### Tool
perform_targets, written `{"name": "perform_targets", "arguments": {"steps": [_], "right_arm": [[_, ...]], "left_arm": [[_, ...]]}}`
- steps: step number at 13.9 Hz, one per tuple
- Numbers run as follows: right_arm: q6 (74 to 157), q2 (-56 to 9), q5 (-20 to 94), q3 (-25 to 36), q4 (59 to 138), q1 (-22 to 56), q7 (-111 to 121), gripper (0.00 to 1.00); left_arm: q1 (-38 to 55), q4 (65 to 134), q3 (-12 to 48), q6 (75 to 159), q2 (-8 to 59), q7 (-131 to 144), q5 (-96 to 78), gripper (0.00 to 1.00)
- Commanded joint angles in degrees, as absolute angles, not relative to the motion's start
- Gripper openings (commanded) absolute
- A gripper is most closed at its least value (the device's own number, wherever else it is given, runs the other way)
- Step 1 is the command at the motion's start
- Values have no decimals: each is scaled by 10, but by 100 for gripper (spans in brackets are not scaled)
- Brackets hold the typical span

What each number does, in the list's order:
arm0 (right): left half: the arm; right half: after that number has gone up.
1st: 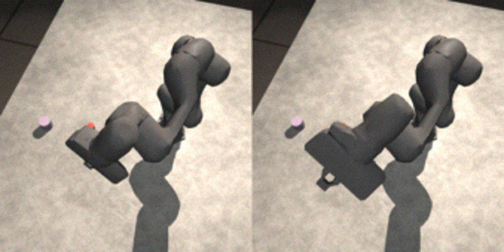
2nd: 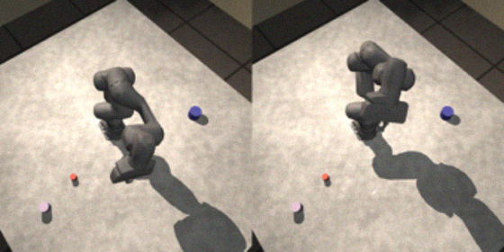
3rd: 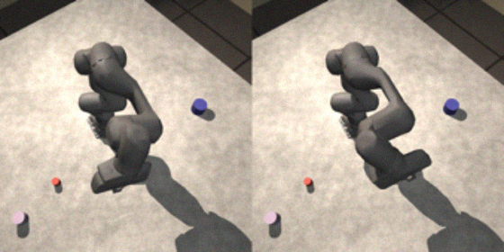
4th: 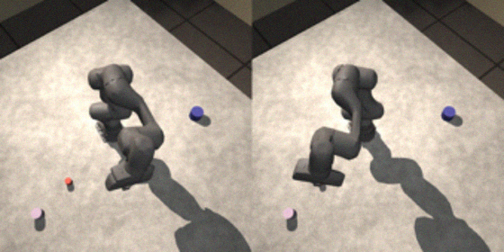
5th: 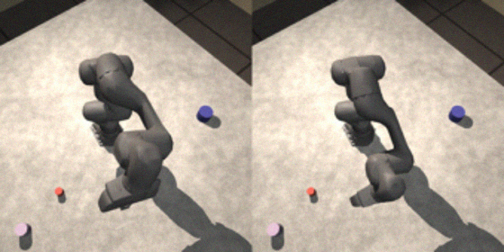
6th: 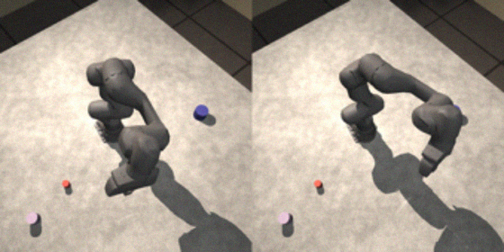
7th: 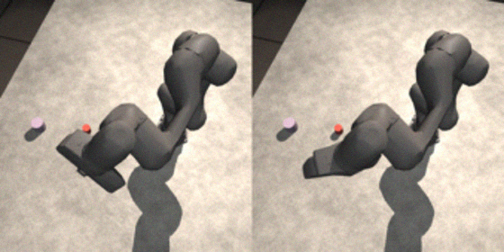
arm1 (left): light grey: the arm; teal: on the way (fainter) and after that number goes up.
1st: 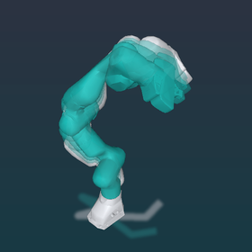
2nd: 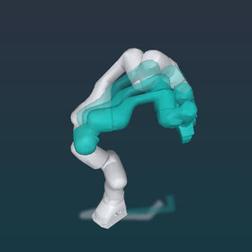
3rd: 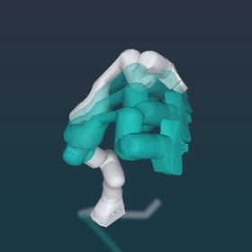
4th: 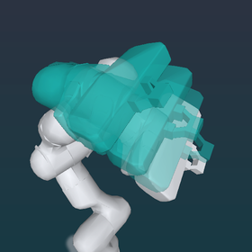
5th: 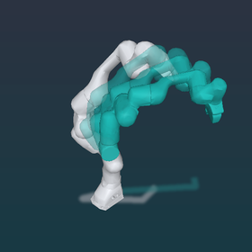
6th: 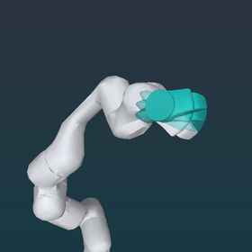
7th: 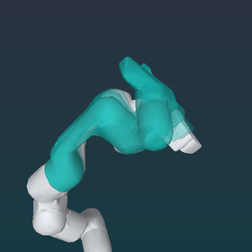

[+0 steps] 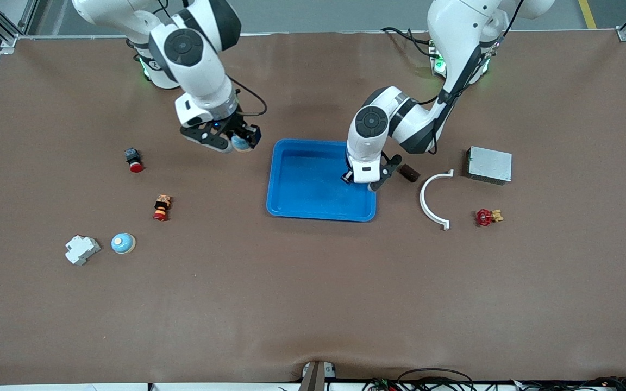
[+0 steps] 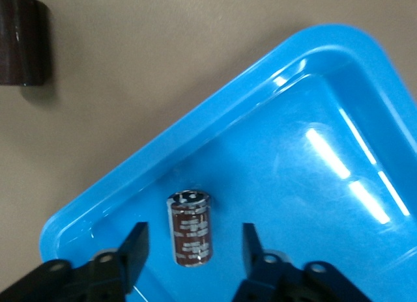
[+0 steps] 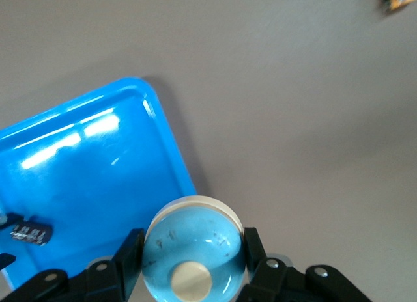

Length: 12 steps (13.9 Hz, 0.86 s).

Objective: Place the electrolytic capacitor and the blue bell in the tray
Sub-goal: 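Release the capacitor in the tray while the right gripper lowers the bell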

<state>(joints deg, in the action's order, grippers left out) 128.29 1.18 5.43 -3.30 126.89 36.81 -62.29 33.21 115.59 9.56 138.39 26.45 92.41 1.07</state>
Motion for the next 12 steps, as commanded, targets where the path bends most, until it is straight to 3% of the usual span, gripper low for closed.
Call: {"name": "perform_targets", "arguments": {"steps": [1, 6, 12], "right_arm": [[1318, -5, 55, -25, 1271, 417, -694, 0], [1407, -72, 50, -25, 1269, 485, -791, 0], [1423, -192, -23, -22, 1192, 517, -882, 0]], "left_arm": [[324, 1149, 88, 1323, 213, 935, 13, 100], [247, 1136, 90, 1166, 133, 874, 38, 100], [226, 1186, 90, 1142, 132, 839, 75, 100]]}}
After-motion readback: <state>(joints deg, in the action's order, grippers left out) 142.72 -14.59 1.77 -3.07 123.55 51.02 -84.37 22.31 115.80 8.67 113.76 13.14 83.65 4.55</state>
